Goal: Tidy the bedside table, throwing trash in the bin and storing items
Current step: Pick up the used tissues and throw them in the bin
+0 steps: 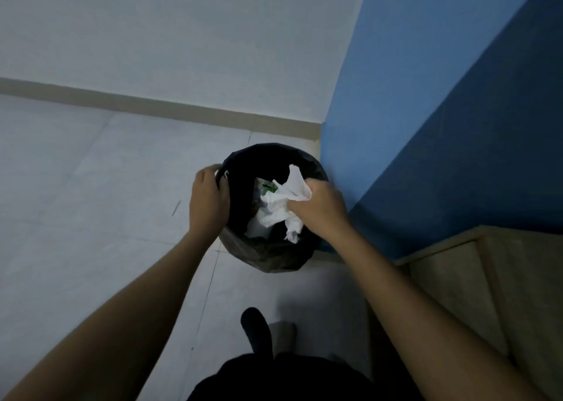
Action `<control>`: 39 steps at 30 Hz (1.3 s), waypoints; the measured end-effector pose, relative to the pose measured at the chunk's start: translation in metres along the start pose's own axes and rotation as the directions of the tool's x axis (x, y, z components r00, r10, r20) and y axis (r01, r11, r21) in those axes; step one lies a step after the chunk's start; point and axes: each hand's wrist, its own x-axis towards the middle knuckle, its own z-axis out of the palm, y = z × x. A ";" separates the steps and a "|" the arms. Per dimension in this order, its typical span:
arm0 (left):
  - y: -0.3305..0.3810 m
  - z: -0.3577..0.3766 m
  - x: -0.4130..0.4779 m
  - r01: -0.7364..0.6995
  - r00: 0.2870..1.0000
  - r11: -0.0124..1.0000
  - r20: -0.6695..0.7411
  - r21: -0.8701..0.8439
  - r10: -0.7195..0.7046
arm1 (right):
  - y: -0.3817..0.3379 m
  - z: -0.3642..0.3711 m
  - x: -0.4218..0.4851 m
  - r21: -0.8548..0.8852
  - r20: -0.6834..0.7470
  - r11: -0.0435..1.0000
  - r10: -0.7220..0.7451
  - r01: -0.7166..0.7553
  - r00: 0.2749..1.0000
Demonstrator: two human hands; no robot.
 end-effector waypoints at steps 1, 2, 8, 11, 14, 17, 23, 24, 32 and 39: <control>-0.004 0.006 0.008 0.019 1.000 1.000 0.002 0.001 -0.019 | 0.003 0.008 0.010 0.000 0.000 1.000 -0.004 0.004 1.000; -0.006 0.011 0.015 0.030 1.000 1.000 0.006 -0.001 -0.030 | 0.005 0.012 0.019 -0.002 -0.009 1.000 -0.009 0.008 1.000; -0.031 0.047 0.040 0.118 0.991 0.992 0.062 0.038 -0.120 | 0.032 0.042 0.057 -0.026 -0.049 1.000 0.002 -0.004 0.999; -0.044 0.060 0.038 0.167 0.981 0.984 0.092 0.054 -0.172 | 0.049 0.055 0.066 -0.049 -0.032 0.998 0.035 -0.037 0.999; -0.051 0.064 0.034 0.180 0.980 0.982 0.080 0.052 -0.184 | 0.065 0.063 0.068 -0.068 0.002 0.997 0.047 -0.047 0.999; -0.053 0.063 0.035 0.160 0.984 0.986 0.071 0.045 -0.163 | 0.073 0.067 0.067 -0.072 0.011 0.995 0.065 -0.064 0.998; -0.048 0.060 0.034 0.168 0.983 0.984 0.067 0.063 -0.172 | 0.070 0.060 0.059 -0.071 -0.016 0.997 0.038 -0.039 0.999; -0.046 0.060 0.034 0.170 0.983 0.983 0.060 0.064 -0.173 | 0.068 0.057 0.056 -0.068 -0.025 0.997 0.033 -0.034 0.999; -0.023 0.047 0.019 0.131 0.990 0.990 0.047 0.049 -0.134 | 0.066 0.035 0.017 -0.018 -0.019 0.999 0.035 -0.035 0.999; 0.008 0.034 -0.027 0.068 0.994 0.997 0.078 0.046 -0.071 | 0.068 0.018 -0.038 -0.002 -0.030 0.995 0.095 -0.095 0.995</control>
